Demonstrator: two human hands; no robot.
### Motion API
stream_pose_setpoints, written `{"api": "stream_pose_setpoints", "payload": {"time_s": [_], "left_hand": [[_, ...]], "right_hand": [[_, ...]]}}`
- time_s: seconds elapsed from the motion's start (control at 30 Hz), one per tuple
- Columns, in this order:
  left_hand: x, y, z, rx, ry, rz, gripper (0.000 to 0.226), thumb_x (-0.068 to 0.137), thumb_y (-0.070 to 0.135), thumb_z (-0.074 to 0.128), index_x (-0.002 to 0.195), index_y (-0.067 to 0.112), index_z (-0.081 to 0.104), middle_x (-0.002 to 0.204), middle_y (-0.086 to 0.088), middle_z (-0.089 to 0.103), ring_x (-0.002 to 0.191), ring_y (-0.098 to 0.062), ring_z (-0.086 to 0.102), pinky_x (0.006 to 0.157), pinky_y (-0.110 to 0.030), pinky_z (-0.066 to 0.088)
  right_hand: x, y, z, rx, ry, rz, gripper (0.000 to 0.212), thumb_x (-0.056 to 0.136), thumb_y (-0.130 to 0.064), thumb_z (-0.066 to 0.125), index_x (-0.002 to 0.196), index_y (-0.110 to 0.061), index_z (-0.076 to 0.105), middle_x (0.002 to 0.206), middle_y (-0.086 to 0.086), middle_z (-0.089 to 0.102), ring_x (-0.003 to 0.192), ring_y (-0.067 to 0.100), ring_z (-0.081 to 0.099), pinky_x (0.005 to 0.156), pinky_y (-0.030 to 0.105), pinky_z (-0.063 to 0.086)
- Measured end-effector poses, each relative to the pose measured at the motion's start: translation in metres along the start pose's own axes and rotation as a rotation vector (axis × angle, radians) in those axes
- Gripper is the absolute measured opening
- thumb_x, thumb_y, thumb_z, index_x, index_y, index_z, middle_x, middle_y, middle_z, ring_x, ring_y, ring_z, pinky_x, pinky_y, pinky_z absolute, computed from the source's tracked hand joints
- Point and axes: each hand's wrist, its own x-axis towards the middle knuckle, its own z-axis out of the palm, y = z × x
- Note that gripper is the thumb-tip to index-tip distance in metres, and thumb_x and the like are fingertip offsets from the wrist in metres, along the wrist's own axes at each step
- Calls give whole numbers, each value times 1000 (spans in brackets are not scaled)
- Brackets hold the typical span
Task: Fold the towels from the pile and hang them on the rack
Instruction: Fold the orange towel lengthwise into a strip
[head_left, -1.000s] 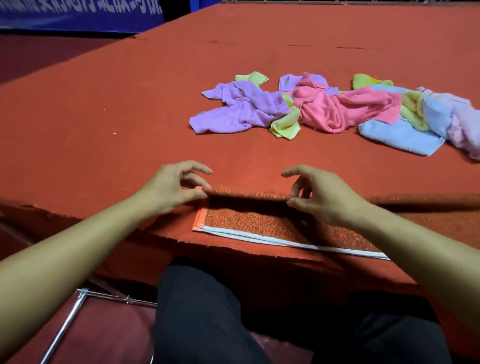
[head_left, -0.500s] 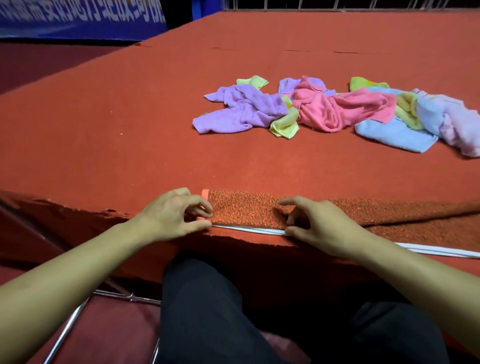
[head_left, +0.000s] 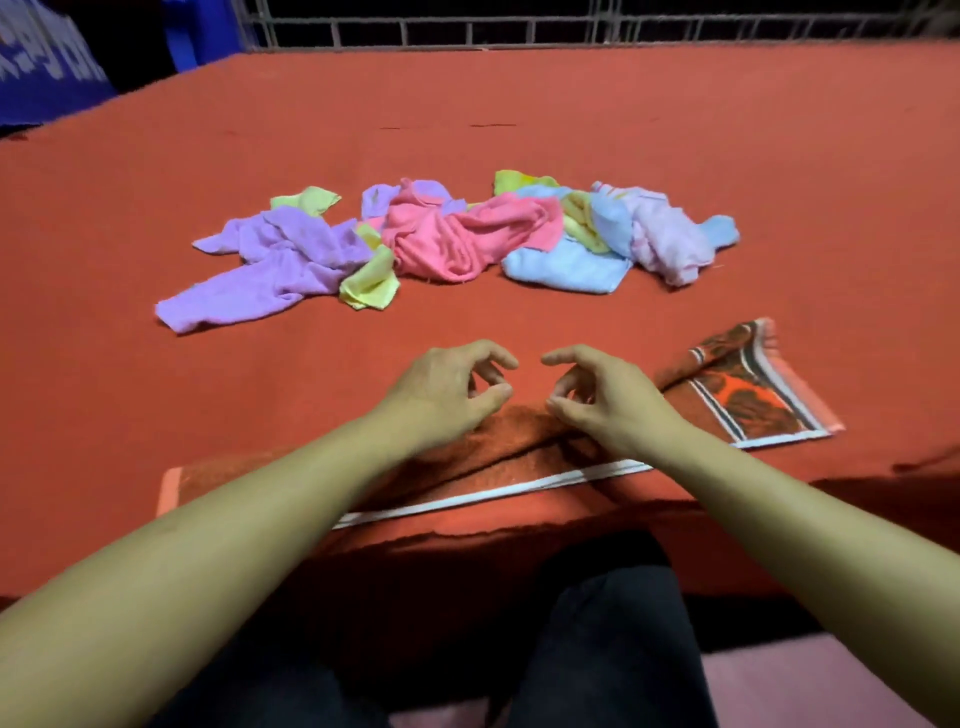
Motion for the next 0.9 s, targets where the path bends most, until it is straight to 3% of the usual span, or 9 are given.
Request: {"api": "stream_pose_setpoints", "payload": {"time_s": [0.2,0.33,0.43,0.57,0.7,0.9], "left_hand": [[72,46,71,-15,-151,5,31,86,43,69,114,32,60,97,18,69,72,-2,57,83,-33,50],[96,69,101,105,-234,-37,49,79,60,68,120,39,52,112,24,64,95,-9,60,90,-36,49],[104,79,113,197,-229,-65,54,77,63,68,123,40,49,118,26,60,105,-8,58,89,-32,46],[110,82,119,226,-203,-83,50,79,55,71,122,40,50,109,24,62,99,-8,58,81,-28,43],[113,81,120,183,-133,-86,35,85,39,71,116,37,55,92,20,63,89,-15,64,83,-35,50],[113,85,113,77,-67,-47,36,81,31,78,111,34,60,83,21,64,72,-5,59,82,-32,50]], "right_hand": [[-10,85,-88,-165,167,72,48,80,-13,73,125,-25,59,87,-14,64,68,4,57,73,17,41],[-2,136,-140,-403,147,160,64,79,-15,64,137,-37,47,121,-9,60,113,24,50,97,41,39],[4,156,-164,-441,96,260,68,84,-14,58,145,-39,38,134,-12,54,127,26,38,99,46,31],[16,175,-174,-430,25,255,63,91,-17,57,146,-40,35,130,-15,58,126,22,42,95,45,28],[25,185,-177,-502,2,235,58,93,-13,51,144,-38,38,123,-13,63,122,23,46,90,40,27],[11,181,-193,-437,133,204,57,85,-12,59,137,-34,48,108,-11,68,109,22,51,94,42,32]]}}
